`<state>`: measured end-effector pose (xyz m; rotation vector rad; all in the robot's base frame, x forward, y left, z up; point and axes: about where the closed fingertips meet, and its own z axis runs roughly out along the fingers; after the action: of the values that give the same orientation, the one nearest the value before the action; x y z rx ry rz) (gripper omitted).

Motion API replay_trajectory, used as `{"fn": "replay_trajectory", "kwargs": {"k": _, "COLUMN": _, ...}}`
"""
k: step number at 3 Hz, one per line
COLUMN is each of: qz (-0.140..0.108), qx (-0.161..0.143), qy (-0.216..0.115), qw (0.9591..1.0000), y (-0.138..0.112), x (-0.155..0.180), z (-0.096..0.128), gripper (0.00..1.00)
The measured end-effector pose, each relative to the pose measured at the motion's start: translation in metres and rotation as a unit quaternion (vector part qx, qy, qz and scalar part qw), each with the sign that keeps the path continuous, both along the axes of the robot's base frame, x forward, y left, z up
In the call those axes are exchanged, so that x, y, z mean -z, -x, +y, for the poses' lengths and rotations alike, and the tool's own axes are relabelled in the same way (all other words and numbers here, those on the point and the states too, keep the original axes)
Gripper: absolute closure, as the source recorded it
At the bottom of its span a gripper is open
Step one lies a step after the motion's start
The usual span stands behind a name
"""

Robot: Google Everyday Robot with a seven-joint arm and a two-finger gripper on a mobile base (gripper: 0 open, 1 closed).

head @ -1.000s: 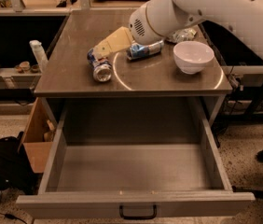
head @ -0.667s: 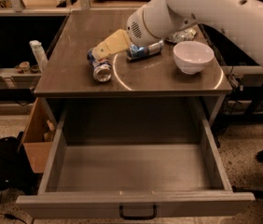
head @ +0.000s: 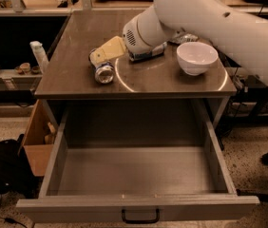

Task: Place pepsi can into top drawer

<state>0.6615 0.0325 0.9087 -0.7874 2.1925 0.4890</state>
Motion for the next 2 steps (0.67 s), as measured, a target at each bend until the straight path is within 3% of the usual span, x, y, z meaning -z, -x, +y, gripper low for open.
{"fn": "replay_trajectory", "kwargs": {"k": 2, "qz": -0.008, "qx": 0.025, "qy": -0.009, "qw": 0.9996, "y": -0.008, "x": 0.013, "z": 0.024, "gripper": 0.00}}
